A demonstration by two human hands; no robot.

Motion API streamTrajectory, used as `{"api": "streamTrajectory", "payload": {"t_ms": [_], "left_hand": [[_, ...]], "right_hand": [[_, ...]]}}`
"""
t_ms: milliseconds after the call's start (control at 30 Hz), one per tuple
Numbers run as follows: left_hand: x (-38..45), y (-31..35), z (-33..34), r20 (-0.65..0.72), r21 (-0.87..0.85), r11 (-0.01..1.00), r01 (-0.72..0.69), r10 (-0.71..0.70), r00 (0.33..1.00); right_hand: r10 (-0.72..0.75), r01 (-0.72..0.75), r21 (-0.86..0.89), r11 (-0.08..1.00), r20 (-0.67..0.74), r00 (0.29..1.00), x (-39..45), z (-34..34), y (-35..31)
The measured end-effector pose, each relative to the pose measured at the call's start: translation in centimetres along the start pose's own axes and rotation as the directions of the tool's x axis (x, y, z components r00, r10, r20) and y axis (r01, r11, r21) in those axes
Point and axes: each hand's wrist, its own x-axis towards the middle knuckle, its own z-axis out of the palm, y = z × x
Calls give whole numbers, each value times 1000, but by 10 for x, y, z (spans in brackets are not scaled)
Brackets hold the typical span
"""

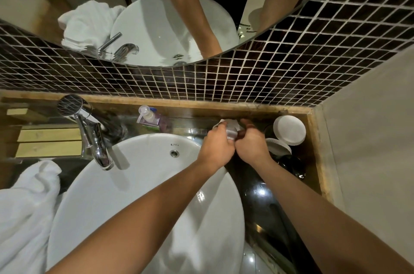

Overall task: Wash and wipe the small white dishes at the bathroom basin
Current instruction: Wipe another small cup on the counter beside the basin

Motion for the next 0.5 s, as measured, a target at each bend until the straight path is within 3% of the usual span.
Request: {"api": "streamTrajectory", "payload": {"t_ms": [300,500], "left_hand": [[-1,-6,3,10,-10,1000,-7,7,1000],[-3,-10,1,-98,98,995,-21,31,995]], "right_hand": [[-12,12,11,1000,-25,1000,-4,3,3],[56,-52,30,998,-137,989,0,2,3]]}}
